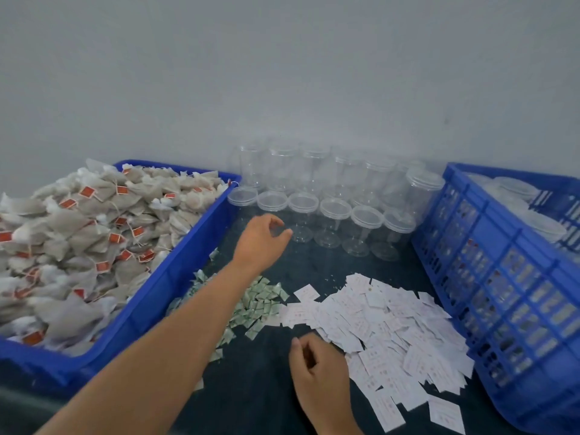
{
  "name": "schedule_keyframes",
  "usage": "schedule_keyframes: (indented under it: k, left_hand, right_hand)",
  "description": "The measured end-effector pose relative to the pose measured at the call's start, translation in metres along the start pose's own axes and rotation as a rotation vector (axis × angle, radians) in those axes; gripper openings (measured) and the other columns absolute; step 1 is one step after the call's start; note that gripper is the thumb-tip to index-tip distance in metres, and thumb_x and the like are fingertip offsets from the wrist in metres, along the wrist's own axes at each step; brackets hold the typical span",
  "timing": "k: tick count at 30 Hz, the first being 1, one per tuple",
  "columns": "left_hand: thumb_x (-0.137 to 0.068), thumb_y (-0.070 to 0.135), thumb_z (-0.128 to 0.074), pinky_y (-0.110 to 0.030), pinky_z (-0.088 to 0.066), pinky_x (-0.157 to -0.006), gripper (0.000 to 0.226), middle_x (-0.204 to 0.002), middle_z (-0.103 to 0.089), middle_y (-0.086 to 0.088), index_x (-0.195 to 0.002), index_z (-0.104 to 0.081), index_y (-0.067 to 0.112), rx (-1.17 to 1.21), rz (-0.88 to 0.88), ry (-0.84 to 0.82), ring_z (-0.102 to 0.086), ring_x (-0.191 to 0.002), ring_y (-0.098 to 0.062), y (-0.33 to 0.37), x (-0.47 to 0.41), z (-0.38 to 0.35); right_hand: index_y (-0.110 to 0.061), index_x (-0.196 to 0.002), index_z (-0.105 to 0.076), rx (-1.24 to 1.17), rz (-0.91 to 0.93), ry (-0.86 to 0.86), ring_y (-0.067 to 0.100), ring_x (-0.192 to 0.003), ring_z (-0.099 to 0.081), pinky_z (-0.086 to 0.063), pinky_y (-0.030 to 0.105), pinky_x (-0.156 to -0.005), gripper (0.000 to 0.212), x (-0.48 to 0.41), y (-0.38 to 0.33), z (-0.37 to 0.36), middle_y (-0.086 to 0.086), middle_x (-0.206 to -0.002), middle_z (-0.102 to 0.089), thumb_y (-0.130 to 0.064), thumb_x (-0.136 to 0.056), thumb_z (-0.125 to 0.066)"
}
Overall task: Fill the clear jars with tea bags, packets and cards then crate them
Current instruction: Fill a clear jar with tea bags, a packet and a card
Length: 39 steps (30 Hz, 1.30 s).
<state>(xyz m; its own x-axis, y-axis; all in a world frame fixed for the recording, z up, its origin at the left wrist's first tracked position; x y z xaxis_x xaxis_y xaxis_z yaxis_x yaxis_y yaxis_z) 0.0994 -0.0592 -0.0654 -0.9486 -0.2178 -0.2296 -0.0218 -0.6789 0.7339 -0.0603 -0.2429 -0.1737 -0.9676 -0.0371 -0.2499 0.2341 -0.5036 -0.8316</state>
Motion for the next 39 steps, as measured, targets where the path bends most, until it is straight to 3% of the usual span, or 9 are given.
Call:
schedule_keyframes:
  k: [7,9,12,19,25,29,33,37,39]
  left_hand:
    - [-0.096,0.054,-0.067,-0.051,-0.028,-0.124,0.08,-0.167,-0.033,-0.011,-0.158,-0.037,0.015,-0.673,-0.138,-0.133,-0.03,-0.154,-0.033,-0.005,-0.107,-0.002]
    - [-0.095,0.062,-0.063,-0.053,-0.023,-0.124,0.077,-0.162,-0.04,-0.013,-0.152,-0.044,0.014,-0.767,-0.129,-0.158,-0.031,-0.153,-0.035,-0.01,-0.118,-0.012]
    - [-0.092,0.067,-0.064,-0.049,-0.036,-0.117,0.065,-0.136,-0.062,-0.013,-0.129,-0.059,0.014,-0.817,-0.191,-0.018,-0.052,-0.132,-0.033,-0.016,-0.112,-0.027]
    - [-0.091,0.033,-0.075,-0.046,-0.05,-0.094,0.053,-0.129,-0.059,-0.019,-0.129,-0.05,0.006,-0.48,-0.207,0.132,-0.058,-0.115,-0.036,-0.02,-0.088,-0.024]
    - [-0.077,0.042,-0.082,-0.048,-0.04,-0.111,0.09,-0.143,-0.057,-0.01,-0.153,-0.04,0.019,-0.209,-0.109,0.147,-0.047,-0.133,-0.036,-0.008,-0.047,0.013]
    - [-0.067,0.058,-0.078,-0.04,-0.047,-0.103,0.1,-0.137,-0.058,0.007,-0.153,-0.035,0.032,-0.029,-0.063,0.107,-0.047,-0.128,-0.02,-0.002,0.026,0.029]
    - [-0.066,0.063,-0.085,-0.033,-0.048,-0.106,0.098,-0.135,-0.045,0.029,-0.148,-0.035,0.046,0.06,-0.2,0.016,-0.05,-0.127,-0.003,0.01,0.119,0.023]
    - [-0.069,0.069,-0.079,-0.015,-0.037,-0.102,0.092,-0.139,-0.032,0.043,-0.146,-0.032,0.053,-0.013,-0.365,-0.089,-0.035,-0.135,0.008,0.014,0.172,0.018]
    - [-0.07,0.078,-0.075,-0.01,-0.03,-0.101,0.091,-0.139,-0.034,0.039,-0.147,-0.036,0.05,-0.11,-0.447,-0.078,-0.031,-0.135,0.008,0.019,0.175,0.029]
  right_hand:
    - [-0.015,-0.069,-0.059,0.042,0.02,-0.02,0.013,-0.06,-0.048,-0.037,0.023,-0.06,0.031,-0.007,-0.001,-0.002,0.0,-0.063,-0.055,-0.023,-0.096,-0.071]
    - [-0.016,-0.068,-0.056,0.053,0.026,-0.038,0.009,-0.06,-0.047,-0.034,0.02,-0.059,0.032,-0.01,0.0,-0.002,-0.005,-0.061,-0.05,-0.025,-0.096,-0.069]
    - [-0.023,-0.066,-0.049,0.062,0.024,-0.067,0.008,-0.059,-0.046,-0.031,0.016,-0.058,0.033,-0.009,0.002,-0.004,-0.01,-0.058,-0.046,-0.032,-0.095,-0.063]
    - [-0.025,-0.067,-0.05,0.045,0.008,-0.069,0.01,-0.062,-0.05,-0.033,0.016,-0.058,0.033,-0.011,0.007,-0.003,-0.009,-0.063,-0.053,-0.038,-0.095,-0.061]
    - [-0.021,-0.068,-0.052,0.03,0.008,-0.048,0.01,-0.062,-0.05,-0.032,0.018,-0.057,0.037,-0.008,0.006,-0.002,-0.006,-0.067,-0.056,-0.03,-0.1,-0.068]
    - [-0.034,-0.09,-0.061,-0.052,-0.007,0.043,0.01,-0.083,-0.062,-0.046,0.021,-0.068,0.027,-0.007,0.0,0.002,-0.014,-0.087,-0.063,-0.059,-0.088,-0.071]
    - [-0.042,-0.148,-0.039,-0.173,-0.055,0.069,0.0,-0.13,-0.054,-0.052,0.021,-0.099,0.106,-0.005,-0.003,0.005,-0.037,-0.145,-0.043,-0.085,-0.062,-0.083]
    - [-0.042,-0.152,-0.043,-0.259,0.084,0.015,0.006,-0.132,-0.063,-0.056,0.023,-0.1,0.095,-0.005,-0.008,0.005,-0.019,-0.144,-0.061,-0.04,-0.074,-0.097]
    - [-0.043,-0.151,-0.045,-0.295,0.111,-0.009,0.009,-0.13,-0.065,-0.058,0.024,-0.096,0.091,-0.003,-0.011,0.006,-0.017,-0.142,-0.063,-0.035,-0.076,-0.096]
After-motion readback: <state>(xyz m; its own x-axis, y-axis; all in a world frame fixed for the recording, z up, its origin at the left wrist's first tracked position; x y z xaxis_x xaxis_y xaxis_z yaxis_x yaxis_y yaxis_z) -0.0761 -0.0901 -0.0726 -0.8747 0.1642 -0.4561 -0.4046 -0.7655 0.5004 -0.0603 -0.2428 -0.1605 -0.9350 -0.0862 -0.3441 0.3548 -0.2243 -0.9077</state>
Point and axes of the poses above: each hand's wrist, its own x-axis away from the middle knuckle, its own z-axis out of the back of the hand, y = z × x, the point moved 4 cm from there along -x, towards the middle knuckle
